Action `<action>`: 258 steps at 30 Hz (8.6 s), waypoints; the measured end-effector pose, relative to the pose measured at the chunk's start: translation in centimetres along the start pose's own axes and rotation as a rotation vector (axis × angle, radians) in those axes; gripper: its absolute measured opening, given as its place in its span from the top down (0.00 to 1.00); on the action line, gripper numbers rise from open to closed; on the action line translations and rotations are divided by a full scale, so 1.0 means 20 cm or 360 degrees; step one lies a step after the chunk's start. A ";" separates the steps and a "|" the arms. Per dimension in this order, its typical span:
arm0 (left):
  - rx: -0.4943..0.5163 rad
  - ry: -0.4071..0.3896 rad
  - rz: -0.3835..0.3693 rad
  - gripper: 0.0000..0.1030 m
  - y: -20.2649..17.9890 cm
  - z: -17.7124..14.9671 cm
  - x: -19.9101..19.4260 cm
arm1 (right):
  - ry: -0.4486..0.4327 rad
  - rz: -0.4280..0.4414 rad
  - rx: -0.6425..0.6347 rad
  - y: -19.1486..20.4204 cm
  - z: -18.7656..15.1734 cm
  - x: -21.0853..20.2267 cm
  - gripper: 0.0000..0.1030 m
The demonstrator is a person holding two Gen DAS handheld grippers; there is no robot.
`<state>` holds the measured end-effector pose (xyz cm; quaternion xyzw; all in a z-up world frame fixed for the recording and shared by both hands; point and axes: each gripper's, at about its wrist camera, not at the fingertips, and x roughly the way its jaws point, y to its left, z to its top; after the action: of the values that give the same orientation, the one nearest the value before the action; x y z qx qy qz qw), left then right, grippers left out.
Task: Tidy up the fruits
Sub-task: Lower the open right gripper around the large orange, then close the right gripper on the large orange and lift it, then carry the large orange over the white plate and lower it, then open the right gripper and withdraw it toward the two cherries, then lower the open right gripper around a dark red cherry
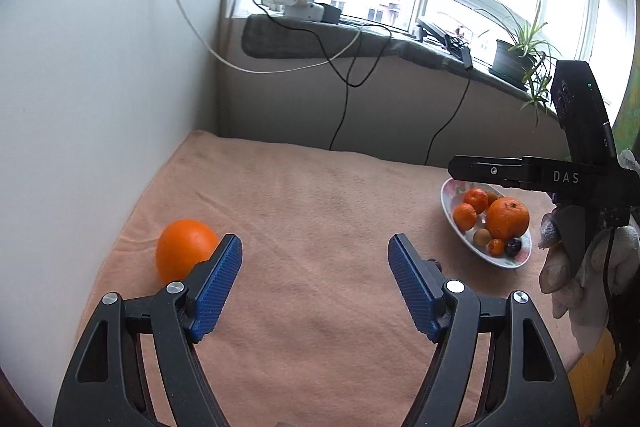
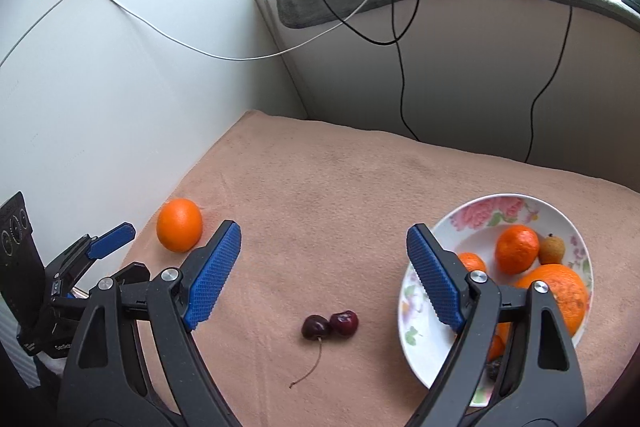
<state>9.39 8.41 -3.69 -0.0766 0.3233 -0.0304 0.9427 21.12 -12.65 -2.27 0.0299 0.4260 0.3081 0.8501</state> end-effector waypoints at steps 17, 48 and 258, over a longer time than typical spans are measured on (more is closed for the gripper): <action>-0.0217 0.0097 0.0115 0.27 0.37 -0.16 0.12 | 0.0178 0.0246 -0.0053 0.40 0.00 0.39 0.04; -0.0400 0.0167 -0.0061 0.27 0.50 -0.12 0.29 | 0.0511 0.0616 0.0232 0.62 -0.09 0.87 0.14; 0.0494 0.0415 -0.0558 0.63 -0.44 -0.19 0.50 | 0.0091 -0.0034 0.0666 -0.19 -0.55 0.15 0.56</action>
<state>14.96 -1.88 -11.27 0.0186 0.4152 -0.2521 0.8739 16.23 -16.47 -12.46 0.1925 0.5048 0.2046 0.8162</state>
